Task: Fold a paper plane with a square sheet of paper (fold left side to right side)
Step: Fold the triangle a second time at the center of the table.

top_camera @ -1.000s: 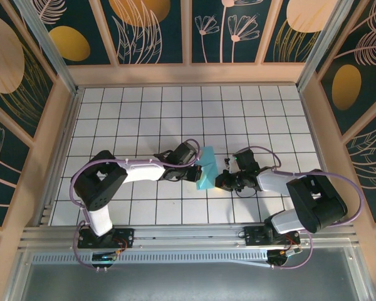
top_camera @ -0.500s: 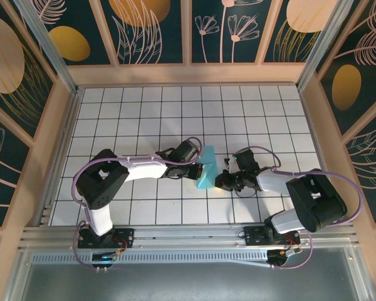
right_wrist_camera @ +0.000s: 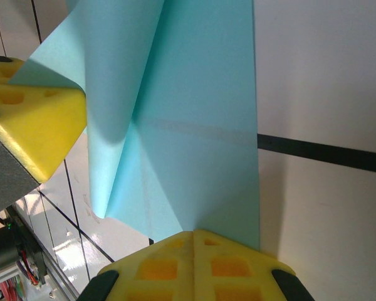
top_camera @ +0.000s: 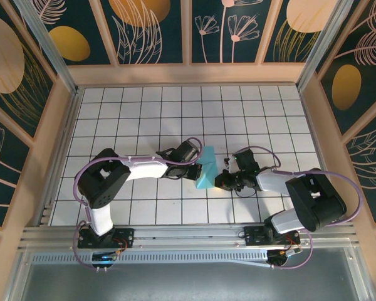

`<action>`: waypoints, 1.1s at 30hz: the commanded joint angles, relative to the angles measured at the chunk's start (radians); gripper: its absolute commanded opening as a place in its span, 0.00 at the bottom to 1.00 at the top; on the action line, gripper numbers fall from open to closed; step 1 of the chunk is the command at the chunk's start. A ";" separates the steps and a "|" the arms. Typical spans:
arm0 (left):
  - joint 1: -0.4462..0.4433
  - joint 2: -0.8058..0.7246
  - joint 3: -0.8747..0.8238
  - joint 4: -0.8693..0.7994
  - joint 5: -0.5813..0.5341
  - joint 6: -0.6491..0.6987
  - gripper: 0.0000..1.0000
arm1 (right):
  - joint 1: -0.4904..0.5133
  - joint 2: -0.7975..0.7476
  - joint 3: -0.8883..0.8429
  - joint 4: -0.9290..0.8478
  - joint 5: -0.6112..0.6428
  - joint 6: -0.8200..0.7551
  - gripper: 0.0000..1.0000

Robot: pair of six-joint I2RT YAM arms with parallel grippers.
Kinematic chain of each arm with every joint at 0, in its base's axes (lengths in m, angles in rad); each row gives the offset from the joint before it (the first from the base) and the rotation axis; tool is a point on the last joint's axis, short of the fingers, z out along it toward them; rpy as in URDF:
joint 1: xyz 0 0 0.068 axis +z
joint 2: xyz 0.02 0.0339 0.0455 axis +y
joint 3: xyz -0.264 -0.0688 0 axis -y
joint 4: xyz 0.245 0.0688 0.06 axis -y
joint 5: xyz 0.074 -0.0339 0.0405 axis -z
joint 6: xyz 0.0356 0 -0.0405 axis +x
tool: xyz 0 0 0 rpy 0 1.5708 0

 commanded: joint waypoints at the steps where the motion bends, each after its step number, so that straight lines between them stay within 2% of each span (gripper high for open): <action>1: 0.006 0.023 0.015 -0.017 -0.010 0.019 0.00 | 0.008 0.033 -0.022 -0.040 0.053 -0.013 0.00; 33: 0.006 0.036 0.027 -0.041 -0.041 0.032 0.00 | 0.009 0.035 -0.008 -0.051 0.055 -0.019 0.00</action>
